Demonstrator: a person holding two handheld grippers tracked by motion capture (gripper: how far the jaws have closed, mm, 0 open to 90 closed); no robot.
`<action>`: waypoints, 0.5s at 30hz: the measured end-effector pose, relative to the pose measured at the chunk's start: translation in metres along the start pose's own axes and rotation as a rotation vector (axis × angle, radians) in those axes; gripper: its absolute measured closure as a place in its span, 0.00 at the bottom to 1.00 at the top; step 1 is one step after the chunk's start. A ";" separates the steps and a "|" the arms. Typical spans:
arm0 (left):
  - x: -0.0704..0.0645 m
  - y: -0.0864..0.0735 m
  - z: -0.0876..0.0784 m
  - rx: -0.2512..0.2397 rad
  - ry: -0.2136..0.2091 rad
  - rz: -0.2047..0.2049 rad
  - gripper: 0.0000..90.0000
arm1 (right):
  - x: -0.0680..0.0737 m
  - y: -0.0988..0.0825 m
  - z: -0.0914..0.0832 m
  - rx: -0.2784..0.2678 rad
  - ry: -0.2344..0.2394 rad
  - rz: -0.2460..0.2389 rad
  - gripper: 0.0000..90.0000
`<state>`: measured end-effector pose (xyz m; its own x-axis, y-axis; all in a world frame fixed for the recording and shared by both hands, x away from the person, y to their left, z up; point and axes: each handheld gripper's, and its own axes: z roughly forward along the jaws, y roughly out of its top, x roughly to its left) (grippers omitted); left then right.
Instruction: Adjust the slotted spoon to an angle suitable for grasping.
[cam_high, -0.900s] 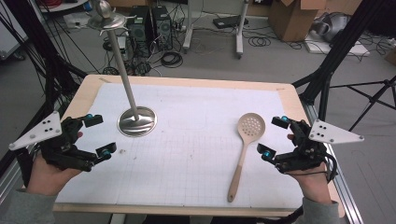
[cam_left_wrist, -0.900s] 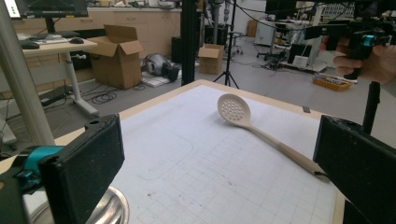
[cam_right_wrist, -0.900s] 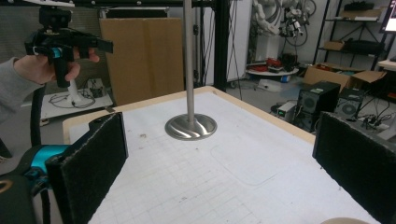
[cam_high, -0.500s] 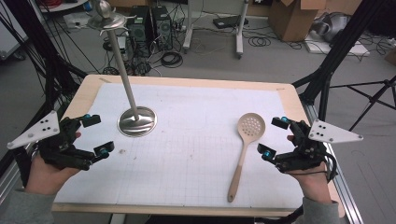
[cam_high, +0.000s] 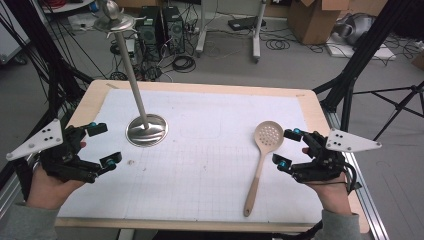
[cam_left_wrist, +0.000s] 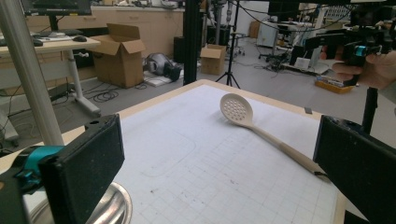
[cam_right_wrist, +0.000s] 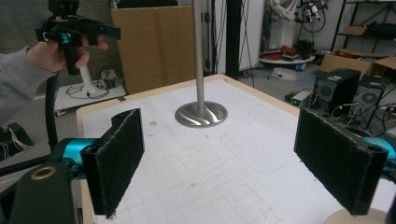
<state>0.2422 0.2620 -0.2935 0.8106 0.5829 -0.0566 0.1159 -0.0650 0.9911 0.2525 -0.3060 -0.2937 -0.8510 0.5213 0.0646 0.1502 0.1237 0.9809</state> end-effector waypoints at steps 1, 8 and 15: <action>-0.001 0.000 0.000 -0.003 -0.002 -0.001 0.03 | 0.000 -0.001 0.000 0.005 0.002 0.006 0.16; -0.001 -0.001 0.001 0.007 -0.004 -0.002 0.03 | -0.005 -0.007 0.003 0.027 0.010 0.026 0.20; -0.001 -0.002 0.000 0.013 -0.002 -0.002 0.03 | -0.012 -0.018 0.007 0.057 0.019 0.029 0.34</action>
<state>0.2412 0.2616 -0.2958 0.8113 0.5818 -0.0582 0.1245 -0.0746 0.9894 0.2634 -0.3080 -0.3134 -0.8551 0.5093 0.0971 0.2032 0.1570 0.9665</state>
